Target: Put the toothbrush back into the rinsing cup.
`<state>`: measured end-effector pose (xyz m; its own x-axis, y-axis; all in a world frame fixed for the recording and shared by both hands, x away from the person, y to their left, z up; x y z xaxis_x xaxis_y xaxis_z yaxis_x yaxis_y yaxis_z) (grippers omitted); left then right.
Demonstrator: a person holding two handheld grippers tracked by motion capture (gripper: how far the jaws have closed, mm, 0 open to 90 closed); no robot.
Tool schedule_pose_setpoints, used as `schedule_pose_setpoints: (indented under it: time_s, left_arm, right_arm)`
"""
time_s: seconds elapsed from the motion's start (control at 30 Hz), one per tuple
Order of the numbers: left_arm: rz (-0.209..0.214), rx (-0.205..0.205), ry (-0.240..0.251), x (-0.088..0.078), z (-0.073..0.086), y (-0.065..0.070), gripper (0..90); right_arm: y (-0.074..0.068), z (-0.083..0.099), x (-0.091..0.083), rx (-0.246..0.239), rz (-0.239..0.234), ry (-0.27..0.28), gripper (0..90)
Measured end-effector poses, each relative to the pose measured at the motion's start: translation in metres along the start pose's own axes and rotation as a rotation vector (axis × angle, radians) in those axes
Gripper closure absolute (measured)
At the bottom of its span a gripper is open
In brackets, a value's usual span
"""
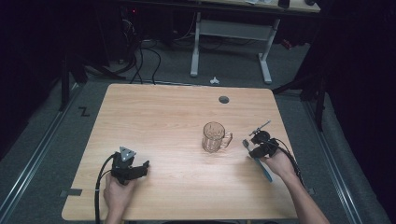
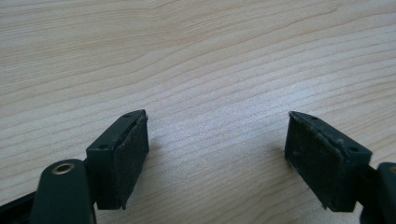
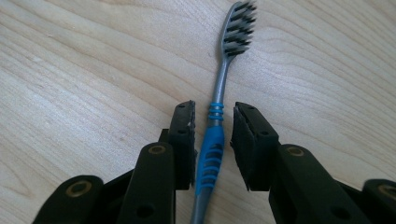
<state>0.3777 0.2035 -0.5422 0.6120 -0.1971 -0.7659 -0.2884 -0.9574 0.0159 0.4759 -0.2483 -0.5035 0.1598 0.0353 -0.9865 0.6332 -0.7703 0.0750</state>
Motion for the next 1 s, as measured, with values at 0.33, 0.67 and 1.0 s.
schedule_pose_setpoints:
  time_s: [0.33, 0.67, 1.0]
  left_arm:
    - [0.0, 0.001, 0.0, 0.0001, 0.0, 0.0002, 22.3]
    - [0.001, 0.003, 0.0, 0.0, 0.0, 0.0003, 22.2]
    - [0.002, 0.003, 0.0, 0.0, 0.0001, 0.0004, 22.2]
  right_arm:
    - [0.0001, -0.0002, 0.0057, 0.013, -0.015, -0.039, 71.3]
    - [-0.0008, -0.005, 0.006, -0.007, -0.02, -0.071, 74.6]
    - [0.0025, -0.0059, 0.0061, 0.005, -0.039, -0.082, 79.2]
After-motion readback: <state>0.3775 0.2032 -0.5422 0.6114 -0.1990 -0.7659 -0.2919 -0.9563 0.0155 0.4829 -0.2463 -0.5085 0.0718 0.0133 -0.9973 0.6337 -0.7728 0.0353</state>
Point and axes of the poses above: each handheld gripper's, and its own axes: x roughly forward along the jaws, z roughly out of its underside, y roughly to its right, the point moved 5 cm from there along x, roughly forward along the jaws, and after that the axes turned 8 degrees about -y, right-handed, at the moved point
